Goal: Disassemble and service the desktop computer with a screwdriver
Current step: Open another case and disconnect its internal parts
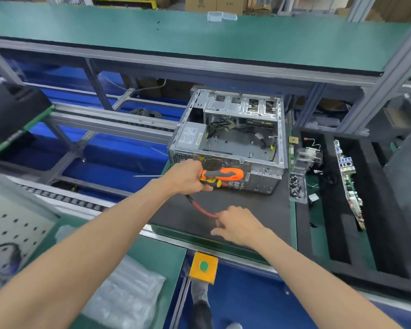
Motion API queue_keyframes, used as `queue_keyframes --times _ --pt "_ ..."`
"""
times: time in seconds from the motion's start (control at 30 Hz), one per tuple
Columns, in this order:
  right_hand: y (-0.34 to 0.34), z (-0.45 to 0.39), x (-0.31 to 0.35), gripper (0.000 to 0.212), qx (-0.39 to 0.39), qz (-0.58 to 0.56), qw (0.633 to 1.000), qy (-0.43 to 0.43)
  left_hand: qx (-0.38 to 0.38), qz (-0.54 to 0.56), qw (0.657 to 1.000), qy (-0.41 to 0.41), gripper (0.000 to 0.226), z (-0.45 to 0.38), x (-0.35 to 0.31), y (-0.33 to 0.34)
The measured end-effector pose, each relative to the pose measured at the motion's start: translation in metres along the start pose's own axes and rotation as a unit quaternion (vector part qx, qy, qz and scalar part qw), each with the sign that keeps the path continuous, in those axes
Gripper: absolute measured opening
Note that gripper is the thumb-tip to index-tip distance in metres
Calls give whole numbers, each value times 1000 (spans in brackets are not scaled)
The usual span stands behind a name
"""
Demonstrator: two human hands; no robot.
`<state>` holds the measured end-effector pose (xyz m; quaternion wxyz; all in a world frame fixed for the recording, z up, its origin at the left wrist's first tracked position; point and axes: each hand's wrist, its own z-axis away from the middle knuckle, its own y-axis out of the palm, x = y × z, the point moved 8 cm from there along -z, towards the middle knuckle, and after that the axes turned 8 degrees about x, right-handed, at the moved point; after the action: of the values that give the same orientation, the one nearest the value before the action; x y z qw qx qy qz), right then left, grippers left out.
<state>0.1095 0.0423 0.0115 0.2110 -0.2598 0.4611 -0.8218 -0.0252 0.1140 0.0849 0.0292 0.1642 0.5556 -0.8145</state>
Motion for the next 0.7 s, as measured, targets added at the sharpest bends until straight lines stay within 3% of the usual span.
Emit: queue_keyframes --times 0.3,0.7 --pt "90 -5 50 27 142 78 984 -68 26 -14 999 -24 42 13 24 38" --pt "120 0 55 20 158 175 967 -91 25 -13 999 -29 42 14 35 57"
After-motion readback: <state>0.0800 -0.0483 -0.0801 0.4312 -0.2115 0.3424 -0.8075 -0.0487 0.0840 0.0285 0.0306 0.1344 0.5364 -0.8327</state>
